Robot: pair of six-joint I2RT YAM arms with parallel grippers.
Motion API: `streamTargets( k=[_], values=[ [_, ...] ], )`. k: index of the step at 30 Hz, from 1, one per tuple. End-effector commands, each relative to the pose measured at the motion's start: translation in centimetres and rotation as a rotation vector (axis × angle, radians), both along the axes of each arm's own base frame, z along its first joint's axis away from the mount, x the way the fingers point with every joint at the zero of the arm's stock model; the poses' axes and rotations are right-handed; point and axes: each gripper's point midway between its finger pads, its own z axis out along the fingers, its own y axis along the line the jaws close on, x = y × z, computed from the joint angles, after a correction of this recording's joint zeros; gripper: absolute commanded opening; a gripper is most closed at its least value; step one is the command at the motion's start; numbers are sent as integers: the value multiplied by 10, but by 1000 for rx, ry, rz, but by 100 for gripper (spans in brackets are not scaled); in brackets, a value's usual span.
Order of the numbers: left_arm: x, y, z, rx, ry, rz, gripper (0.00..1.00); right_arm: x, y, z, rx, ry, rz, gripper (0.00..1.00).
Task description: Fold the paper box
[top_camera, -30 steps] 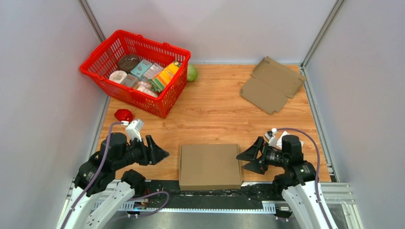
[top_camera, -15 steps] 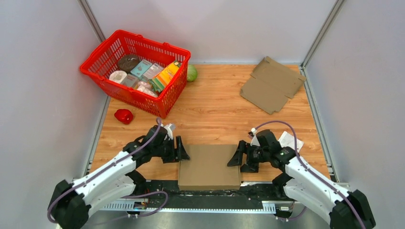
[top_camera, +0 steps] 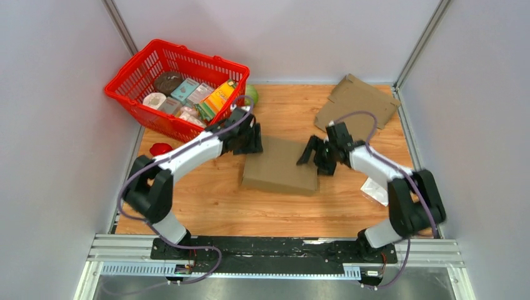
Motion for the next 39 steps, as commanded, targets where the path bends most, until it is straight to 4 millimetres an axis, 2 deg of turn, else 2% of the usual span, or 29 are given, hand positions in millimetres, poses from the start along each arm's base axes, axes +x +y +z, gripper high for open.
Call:
streamTargets(
  k=[1, 2, 3, 4, 6, 8, 10, 12, 13, 15, 17, 18, 19, 20, 21, 22, 23, 24, 25, 26, 27, 28, 29, 31, 32, 33, 35, 38, 39],
  values=[
    [55, -31, 17, 55, -57, -85, 70, 126, 29, 46, 12, -279, 125, 89],
    [77, -24, 37, 94, -117, -45, 73, 126, 19, 39, -68, -223, 138, 92],
    [86, -11, 39, 171, -148, -35, 74, 152, 17, 67, -129, -310, 156, 94],
    [87, -5, 49, 195, -173, -37, 79, 152, 12, 65, -176, -285, 159, 96],
    [93, 10, 71, 264, -233, -48, 80, 140, -1, 70, -274, -273, 157, 99],
    [84, 28, 96, 337, -254, -74, 80, 123, -10, 84, -353, -324, 181, 100],
    [70, 40, 118, 349, -263, -91, 80, 95, -17, 67, -477, -334, 221, 100],
    [61, 48, 151, 330, -326, -87, 80, 76, -9, 82, -492, -422, 247, 100],
    [57, 49, 156, 321, -336, -97, 80, 66, -12, 70, -489, -416, 243, 100],
    [40, 58, 169, 330, -316, -123, 81, 58, -16, 74, -468, -425, 220, 100],
    [28, 59, 178, 290, -326, -127, 77, 49, -7, 70, -429, -450, 275, 100],
    [14, 62, 195, 235, -376, -130, 74, 39, 12, 75, -383, -503, 367, 100],
    [12, 56, 207, 169, -435, -135, 73, 42, 26, 82, -380, -592, 409, 100],
    [-1, 53, 189, 131, -403, -170, 72, 27, 43, 72, -443, -672, 541, 100],
    [-13, 59, 208, 79, -473, -156, 71, 34, 44, 75, -526, -748, 541, 100],
    [-21, 64, 207, 68, -476, -145, 71, 40, 58, 80, -547, -835, 553, 100],
    [-30, 70, 193, 74, -454, -139, 71, 36, 70, 77, -577, -888, 617, 100],
    [-45, 79, 204, 44, -497, -133, 71, 45, 75, 81, -615, -930, 642, 100],
    [-53, 84, 189, 54, -476, -141, 71, 50, 83, 63, -641, -899, 692, 100],
    [-63, 86, 188, 39, -484, -156, 71, 57, 95, 71, -643, -926, 714, 100],
    [-78, 95, 192, 23, -507, -160, 71, 61, 99, 64, -695, -941, 773, 100],
    [-87, 100, 179, 33, -486, -170, 71, 68, 107, 64, -711, -976, 774, 100],
    [-94, 105, 175, 34, -481, -170, 71, 73, 112, 45, -744, -951, 806, 100],
    [-115, 120, 161, 42, -458, -159, 71, 90, 119, 46, -799, -965, 791, 100],
    [-122, 124, 156, 40, -450, -150, 71, 97, 119, 26, -838, -929, 813, 100],
    [-133, 132, 153, 34, -451, -141, 71, 107, 121, 28, -869, -935, 787, 100],
    [-144, 139, 142, 29, -431, -126, 71, 123, 116, 10, -917, -897, 777, 100],
    [-159, 152, 135, 29, -439, -107, 71, 138, 116, 6, -936, -892, 775, 100],
    [-163, 156, 134, 30, -443, -102, 71, 143, 121, -5, -930, -894, 788, 100]
  ],
)
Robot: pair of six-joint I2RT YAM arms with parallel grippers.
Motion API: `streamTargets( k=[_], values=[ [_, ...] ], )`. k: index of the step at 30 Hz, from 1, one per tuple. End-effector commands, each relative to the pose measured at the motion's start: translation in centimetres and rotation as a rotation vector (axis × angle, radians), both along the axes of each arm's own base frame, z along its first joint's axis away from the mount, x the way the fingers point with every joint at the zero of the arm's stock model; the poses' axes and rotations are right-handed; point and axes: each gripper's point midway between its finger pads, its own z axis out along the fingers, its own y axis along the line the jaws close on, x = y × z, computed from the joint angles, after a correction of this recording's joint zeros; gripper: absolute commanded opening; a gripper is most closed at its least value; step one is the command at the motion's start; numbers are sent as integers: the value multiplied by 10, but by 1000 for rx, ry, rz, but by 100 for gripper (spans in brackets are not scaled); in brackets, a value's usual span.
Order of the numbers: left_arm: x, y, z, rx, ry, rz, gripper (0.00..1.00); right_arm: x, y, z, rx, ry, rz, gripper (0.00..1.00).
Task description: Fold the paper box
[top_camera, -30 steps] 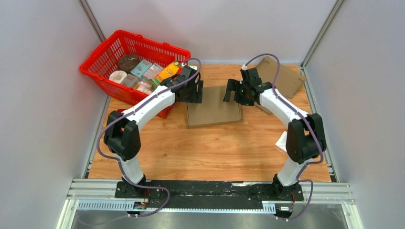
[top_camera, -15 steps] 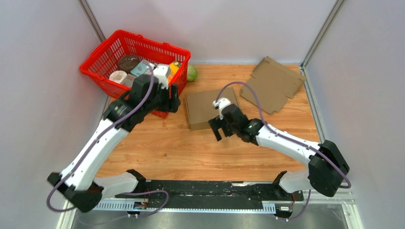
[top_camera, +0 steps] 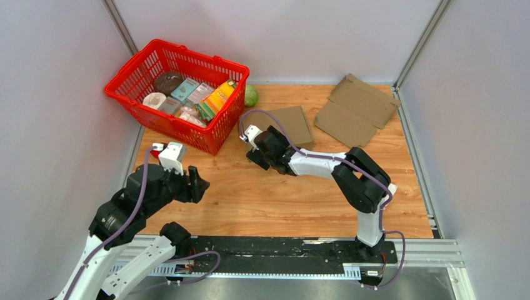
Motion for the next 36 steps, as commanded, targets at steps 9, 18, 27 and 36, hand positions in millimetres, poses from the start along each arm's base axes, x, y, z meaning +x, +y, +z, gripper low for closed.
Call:
streamTargets(
  k=[9, 18, 27, 36],
  values=[
    [-22, 11, -18, -5, 49, 5, 71, 59, 14, 14, 101, -23, -117, 100],
    [-14, -20, 1, -95, 20, -101, 71, 61, -163, 167, 681, -16, -701, 100],
    [-8, -51, 16, -142, 14, -238, 71, 111, -383, 104, 977, 97, -1280, 100],
    [-5, -57, 4, -144, 38, -250, 71, 149, -467, 39, 933, 31, -1452, 89]
  ],
)
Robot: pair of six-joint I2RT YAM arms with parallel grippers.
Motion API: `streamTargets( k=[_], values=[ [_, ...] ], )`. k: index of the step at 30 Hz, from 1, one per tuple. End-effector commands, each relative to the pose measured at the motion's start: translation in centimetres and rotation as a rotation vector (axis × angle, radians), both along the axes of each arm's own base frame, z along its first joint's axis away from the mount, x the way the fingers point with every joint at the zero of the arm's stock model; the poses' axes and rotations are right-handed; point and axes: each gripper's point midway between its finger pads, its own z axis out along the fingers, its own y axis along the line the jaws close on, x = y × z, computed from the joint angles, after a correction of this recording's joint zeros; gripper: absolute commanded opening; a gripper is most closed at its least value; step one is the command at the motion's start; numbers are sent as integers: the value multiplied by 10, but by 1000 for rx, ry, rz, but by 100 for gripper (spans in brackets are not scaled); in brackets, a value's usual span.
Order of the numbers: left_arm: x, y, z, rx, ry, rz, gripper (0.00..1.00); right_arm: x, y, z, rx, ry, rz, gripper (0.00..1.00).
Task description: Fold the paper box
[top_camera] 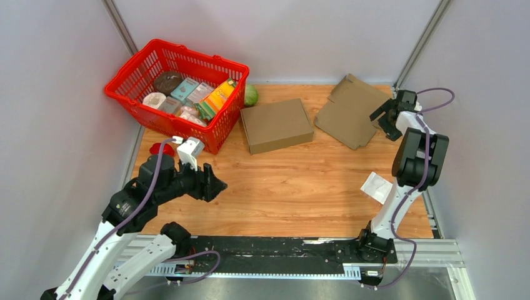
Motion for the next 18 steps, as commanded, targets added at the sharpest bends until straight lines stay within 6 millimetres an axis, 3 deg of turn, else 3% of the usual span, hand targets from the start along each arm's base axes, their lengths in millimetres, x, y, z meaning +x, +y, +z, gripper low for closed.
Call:
streamTargets(
  k=[1, 4, 5, 7, 8, 10, 13, 14, 15, 17, 18],
  values=[
    [5, -10, 2, -25, -24, -37, 71, 36, -36, 14, -78, -88, -86, 88],
    [9, -15, -2, -23, -12, -46, 71, 48, -49, 6, -94, -85, -138, 82],
    [11, -17, -3, -20, -7, -49, 70, 52, -51, -11, -85, -58, -142, 78],
    [13, -19, -5, -15, -2, -53, 70, 65, -56, -9, -93, -70, -146, 74],
    [15, -20, -7, -8, 8, -55, 70, 65, -60, -25, -101, -33, -163, 71],
    [17, -20, -8, -5, 8, -50, 70, 72, -66, -24, -112, -36, -187, 70],
    [19, -20, -9, 0, 14, -41, 70, 82, -74, -28, -136, -43, -207, 56],
    [20, -21, -11, 2, 21, -40, 70, 85, -80, -25, -159, -51, -222, 45],
    [19, -21, -11, 0, 26, -35, 70, 85, -82, -35, -163, -25, -231, 40],
    [19, -20, -11, -6, 33, -23, 69, 89, -95, -22, -223, -29, -250, 25],
    [17, -20, -9, -18, 40, -22, 69, 88, -98, -16, -244, -21, -256, 22]
  ],
)
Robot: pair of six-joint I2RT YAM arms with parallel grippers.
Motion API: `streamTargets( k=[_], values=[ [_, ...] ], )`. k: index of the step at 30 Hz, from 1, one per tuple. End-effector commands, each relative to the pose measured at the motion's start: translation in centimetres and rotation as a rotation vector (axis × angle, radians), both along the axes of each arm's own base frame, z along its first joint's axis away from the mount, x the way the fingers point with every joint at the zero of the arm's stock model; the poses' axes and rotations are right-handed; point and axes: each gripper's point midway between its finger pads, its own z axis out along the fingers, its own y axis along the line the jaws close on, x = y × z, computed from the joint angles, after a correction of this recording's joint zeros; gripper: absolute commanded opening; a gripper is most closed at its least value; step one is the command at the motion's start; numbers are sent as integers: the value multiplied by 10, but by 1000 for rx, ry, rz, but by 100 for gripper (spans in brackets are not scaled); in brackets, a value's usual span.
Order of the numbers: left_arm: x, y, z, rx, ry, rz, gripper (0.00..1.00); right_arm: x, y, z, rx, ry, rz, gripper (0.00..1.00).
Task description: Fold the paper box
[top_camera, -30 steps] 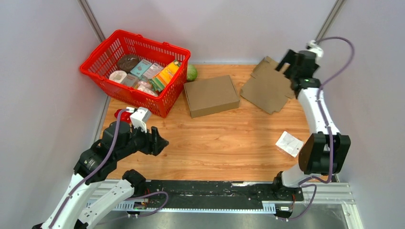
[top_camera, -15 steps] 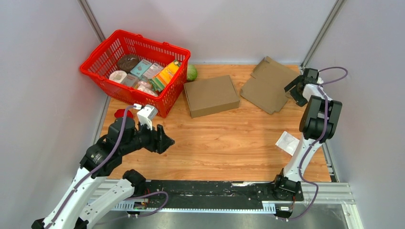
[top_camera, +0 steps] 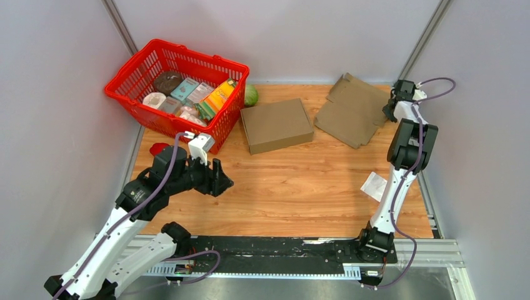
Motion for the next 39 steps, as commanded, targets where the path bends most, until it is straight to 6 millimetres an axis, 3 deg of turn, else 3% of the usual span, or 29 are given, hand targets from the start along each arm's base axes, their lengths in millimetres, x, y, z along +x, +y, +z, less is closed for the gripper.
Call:
streamTargets(
  k=[1, 3, 4, 6, 7, 8, 10, 11, 12, 13, 14, 17, 18, 20, 21, 23, 24, 25, 26, 27, 28, 30, 33, 34, 35, 36, 37, 38, 39],
  values=[
    [1, -3, 9, -45, -21, 12, 68, 7, -26, 46, -136, -29, -82, 19],
    [-2, 0, 14, -62, -21, 31, 68, 7, -28, 84, -197, -86, -91, 8],
    [-4, 3, 17, -73, -33, 43, 68, 7, -18, 134, -231, -166, -81, 2],
    [-7, 5, 24, -97, -42, 54, 68, 1, -11, 186, -303, -215, -66, 0],
    [-9, 6, 27, -108, -50, 52, 68, 0, 5, 210, -334, -235, -42, 0],
    [-10, 6, 27, -114, -57, 53, 68, -14, 11, 256, -384, -285, -55, 0],
    [-7, 10, 29, -112, -85, 73, 68, -30, 39, 296, -474, -285, 9, 0],
    [-6, 12, 28, -101, -94, 81, 67, -51, 51, 340, -519, -342, 20, 0],
    [-4, 15, 28, -84, -106, 88, 67, -61, 64, 353, -556, -328, 68, 0],
    [-2, 17, 27, -64, -102, 100, 67, -69, 90, 368, -565, -347, 124, 0],
    [-1, 17, 36, -69, -116, 99, 67, -86, 109, 395, -574, -397, 183, 0],
    [2, 15, 52, -77, -130, 95, 68, -114, 184, 418, -567, -462, 402, 0],
    [4, 17, 56, -75, -141, 108, 68, -138, 199, 438, -550, -521, 449, 0],
    [12, 25, 65, -57, -174, 161, 68, -159, 249, 441, -484, -579, 609, 0],
    [15, 28, 69, -47, -184, 176, 68, -179, 264, 454, -466, -635, 663, 0],
    [18, 36, 78, -14, -206, 204, 69, -204, 325, 450, -396, -705, 916, 0],
    [17, 38, 82, -12, -220, 202, 72, -216, 345, 448, -367, -736, 1004, 0],
    [18, 42, 85, -2, -231, 212, 77, -245, 364, 459, -325, -814, 1093, 0],
    [17, 46, 94, 4, -263, 206, 79, -261, 395, 446, -210, -858, 1236, 0],
    [12, 42, 98, -12, -262, 166, 82, -275, 406, 447, -135, -896, 1288, 0],
    [12, 45, 104, -30, -276, 167, 89, -294, 422, 432, -38, -901, 1394, 0],
    [3, 34, 109, -65, -275, 70, 90, -310, 433, 440, 92, -974, 1428, 0],
    [11, 30, 106, -131, -256, 66, 90, -324, 446, 428, 234, -959, 1486, 0],
    [19, 27, 114, -169, -294, 65, 90, -326, 448, 425, 261, -946, 1497, 0],
    [33, 30, 95, -200, -241, 115, 90, -332, 451, 421, 292, -923, 1526, 0],
    [41, 22, 107, -273, -305, 72, 90, -334, 452, 419, 318, -909, 1527, 0],
    [48, 21, 104, -313, -311, 76, 90, -336, 453, 417, 334, -902, 1530, 0],
    [64, 30, 77, -365, -228, 157, 90, -341, 453, 417, 352, -896, 1544, 0],
    [73, 29, 87, -413, -300, 140, 90, -345, 453, 416, 366, -892, 1547, 0]
  ],
)
